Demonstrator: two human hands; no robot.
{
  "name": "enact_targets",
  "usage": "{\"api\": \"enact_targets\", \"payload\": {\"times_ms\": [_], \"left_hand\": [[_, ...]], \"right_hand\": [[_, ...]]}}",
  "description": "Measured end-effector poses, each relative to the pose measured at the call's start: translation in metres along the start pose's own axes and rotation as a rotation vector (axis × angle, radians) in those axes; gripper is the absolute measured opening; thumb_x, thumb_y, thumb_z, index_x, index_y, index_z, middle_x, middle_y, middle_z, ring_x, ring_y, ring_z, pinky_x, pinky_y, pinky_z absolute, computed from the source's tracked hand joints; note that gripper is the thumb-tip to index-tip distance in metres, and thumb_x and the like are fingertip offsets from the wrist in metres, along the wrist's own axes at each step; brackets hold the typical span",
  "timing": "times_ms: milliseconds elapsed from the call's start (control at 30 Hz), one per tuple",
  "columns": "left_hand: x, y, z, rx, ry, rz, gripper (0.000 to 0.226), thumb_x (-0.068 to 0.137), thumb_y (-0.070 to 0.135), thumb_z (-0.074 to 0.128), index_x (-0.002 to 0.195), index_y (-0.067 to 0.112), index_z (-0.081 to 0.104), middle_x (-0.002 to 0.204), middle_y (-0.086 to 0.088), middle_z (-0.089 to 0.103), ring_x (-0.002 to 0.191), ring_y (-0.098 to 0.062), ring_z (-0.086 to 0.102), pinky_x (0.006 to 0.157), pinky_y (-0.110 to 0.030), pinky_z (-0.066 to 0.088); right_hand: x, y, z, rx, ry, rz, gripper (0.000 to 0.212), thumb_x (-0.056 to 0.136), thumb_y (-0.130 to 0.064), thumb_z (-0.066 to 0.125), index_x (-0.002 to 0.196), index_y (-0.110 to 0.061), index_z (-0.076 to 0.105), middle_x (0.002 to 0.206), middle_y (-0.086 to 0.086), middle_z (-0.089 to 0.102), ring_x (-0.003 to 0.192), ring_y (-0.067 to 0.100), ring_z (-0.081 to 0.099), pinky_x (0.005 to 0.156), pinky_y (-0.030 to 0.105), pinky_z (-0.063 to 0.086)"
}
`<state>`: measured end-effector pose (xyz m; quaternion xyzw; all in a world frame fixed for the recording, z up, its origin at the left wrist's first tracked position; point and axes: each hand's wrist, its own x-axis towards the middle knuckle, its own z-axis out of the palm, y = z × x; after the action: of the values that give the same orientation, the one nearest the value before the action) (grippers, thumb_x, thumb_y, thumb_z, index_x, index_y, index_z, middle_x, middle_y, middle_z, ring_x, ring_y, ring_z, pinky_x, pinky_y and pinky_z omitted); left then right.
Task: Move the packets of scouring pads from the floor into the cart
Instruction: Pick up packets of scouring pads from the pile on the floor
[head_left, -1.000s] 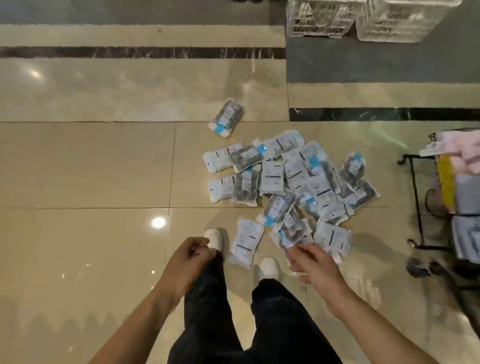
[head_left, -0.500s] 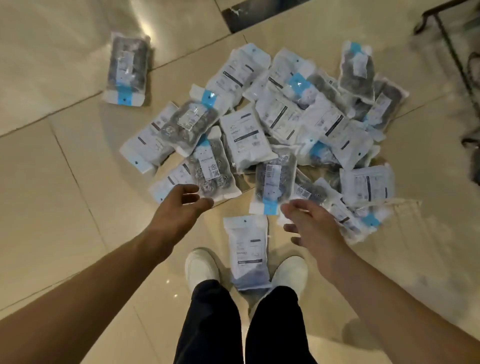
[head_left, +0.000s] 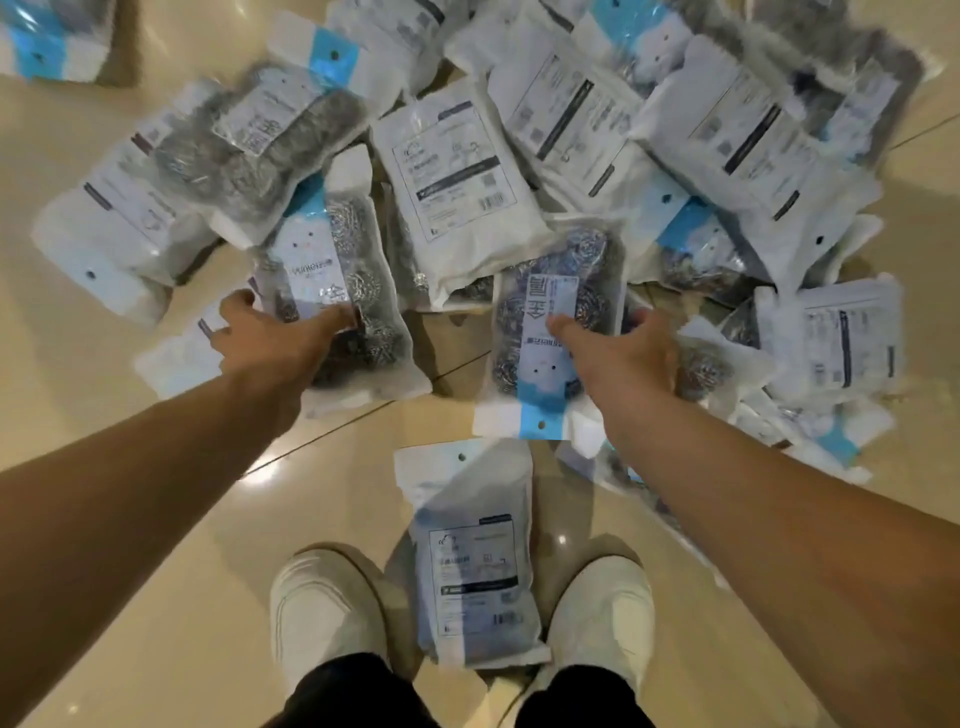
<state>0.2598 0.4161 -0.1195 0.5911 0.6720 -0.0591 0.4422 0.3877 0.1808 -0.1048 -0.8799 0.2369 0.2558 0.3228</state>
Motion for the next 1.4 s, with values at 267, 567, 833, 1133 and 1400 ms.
{"api": "enact_targets", "payload": {"times_ms": [267, 567, 833, 1133, 1400], "left_hand": [[0.015, -0.011, 0.007, -0.141, -0.138, -0.07, 0.074, 0.069, 0.037, 0.096, 0.128, 0.009, 0.063, 0.118, -0.006, 0.073, 0.106, -0.026, 0.071, 0.094, -0.04, 0.059], [-0.058, -0.027, -0.03, -0.199, -0.413, -0.145, 0.05, 0.075, 0.021, 0.091, 0.119, 0.011, 0.072, 0.107, -0.014, 0.08, 0.097, -0.035, 0.077, 0.094, -0.055, 0.061], [-0.222, 0.012, -0.15, -0.182, -0.654, 0.011, 0.049, 0.085, 0.009, 0.079, 0.132, 0.014, 0.067, 0.12, -0.011, 0.078, 0.11, -0.034, 0.075, 0.105, -0.053, 0.054], [-0.43, 0.137, -0.321, -0.177, -0.773, 0.237, 0.054, 0.083, 0.0, 0.077, 0.134, 0.012, 0.063, 0.123, -0.01, 0.077, 0.114, -0.033, 0.074, 0.102, -0.052, 0.056], [-0.571, 0.176, -0.403, -0.241, -0.814, 0.264, 0.056, 0.082, 0.001, 0.077, 0.134, 0.012, 0.059, 0.122, -0.013, 0.077, 0.112, -0.034, 0.075, 0.1, -0.053, 0.058]], "right_hand": [[0.017, 0.0, 0.014, 0.058, -0.07, 0.08, 0.075, 0.077, -0.037, 0.093, 0.132, -0.013, 0.05, 0.111, 0.001, 0.056, 0.095, 0.025, 0.058, 0.074, 0.03, 0.048], [-0.023, 0.003, -0.045, 0.143, -0.415, 0.221, 0.058, 0.068, -0.033, 0.092, 0.117, -0.009, 0.074, 0.1, 0.01, 0.081, 0.081, 0.027, 0.079, 0.073, 0.039, 0.066], [-0.171, -0.019, -0.192, 0.205, -0.524, 0.086, 0.044, 0.083, -0.015, 0.086, 0.125, -0.017, 0.073, 0.106, 0.001, 0.082, 0.091, 0.019, 0.08, 0.077, 0.034, 0.064], [-0.375, -0.104, -0.384, 0.398, -0.431, -0.063, 0.051, 0.087, -0.01, 0.082, 0.128, -0.031, 0.062, 0.109, -0.008, 0.08, 0.099, 0.016, 0.078, 0.083, 0.038, 0.063], [-0.465, -0.137, -0.514, 0.481, -0.419, -0.19, 0.042, 0.08, -0.011, 0.086, 0.11, -0.036, 0.072, 0.108, 0.006, 0.081, 0.104, 0.037, 0.076, 0.096, 0.062, 0.06]]}}
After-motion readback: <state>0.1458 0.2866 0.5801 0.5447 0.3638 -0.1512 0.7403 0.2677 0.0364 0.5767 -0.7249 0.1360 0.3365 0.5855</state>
